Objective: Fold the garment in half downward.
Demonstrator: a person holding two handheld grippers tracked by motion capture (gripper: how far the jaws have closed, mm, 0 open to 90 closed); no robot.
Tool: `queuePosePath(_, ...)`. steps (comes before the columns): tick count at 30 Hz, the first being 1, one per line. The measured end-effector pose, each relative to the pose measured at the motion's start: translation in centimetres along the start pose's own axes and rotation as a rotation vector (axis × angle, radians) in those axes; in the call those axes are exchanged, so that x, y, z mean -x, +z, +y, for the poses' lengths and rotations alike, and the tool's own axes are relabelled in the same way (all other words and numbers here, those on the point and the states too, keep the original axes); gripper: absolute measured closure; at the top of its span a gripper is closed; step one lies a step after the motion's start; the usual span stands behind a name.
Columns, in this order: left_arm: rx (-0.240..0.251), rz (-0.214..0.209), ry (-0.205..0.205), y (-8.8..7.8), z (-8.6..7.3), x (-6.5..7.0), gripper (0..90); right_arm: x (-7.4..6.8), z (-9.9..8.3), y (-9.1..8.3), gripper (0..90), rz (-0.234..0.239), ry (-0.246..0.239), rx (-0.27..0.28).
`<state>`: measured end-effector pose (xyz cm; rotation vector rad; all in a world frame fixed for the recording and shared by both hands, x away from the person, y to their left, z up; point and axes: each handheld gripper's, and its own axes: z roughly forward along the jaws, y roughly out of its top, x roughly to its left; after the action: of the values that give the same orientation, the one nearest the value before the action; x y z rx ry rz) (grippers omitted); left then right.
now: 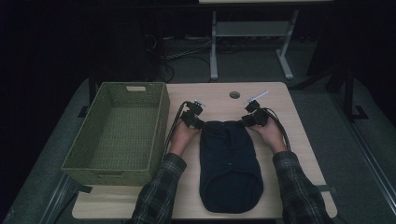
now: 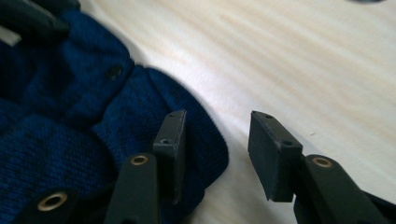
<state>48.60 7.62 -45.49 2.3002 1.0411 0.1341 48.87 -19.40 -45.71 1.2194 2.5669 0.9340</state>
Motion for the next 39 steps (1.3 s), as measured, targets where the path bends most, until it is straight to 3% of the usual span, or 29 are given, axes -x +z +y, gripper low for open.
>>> queuePosePath(5, -0.006, -0.011, 0.001, 0.0, 0.0, 0.0, 68.9, 0.4, -0.5, 0.2, 60.9, 0.034, 0.044, 0.017)
queuePosePath(10, -0.008, -0.028, -0.008, 0.0, 0.0, 0.0, 75.3, 0.1, -0.5, 0.3, 74.5, 0.057, 0.041, 0.013)
queuePosePath(16, -0.013, -0.005, 0.013, -0.1, 0.1, 0.4, 81.1, -0.7, -0.2, 0.2, 84.4, 0.021, 0.012, -0.004)
queuePosePath(21, -0.002, 0.009, 0.005, -0.3, 0.0, 0.5, 82.1, -1.5, 0.4, 0.2, 85.4, -0.031, -0.026, -0.035)
queuePosePath(23, 0.003, 0.008, 0.001, -0.6, 0.0, 0.4, 82.2, -1.5, 0.5, 0.0, 85.8, -0.032, -0.023, -0.035)
queuePosePath(32, 0.068, 0.055, 0.010, -2.2, 0.9, 0.9, 82.3, -1.5, 1.3, -2.1, 85.9, -0.050, -0.033, 0.026)
queuePosePath(39, 0.105, 0.105, 0.045, -4.1, 1.8, 1.3, 82.3, -2.1, 2.6, -4.0, 85.9, -0.067, -0.059, 0.079)
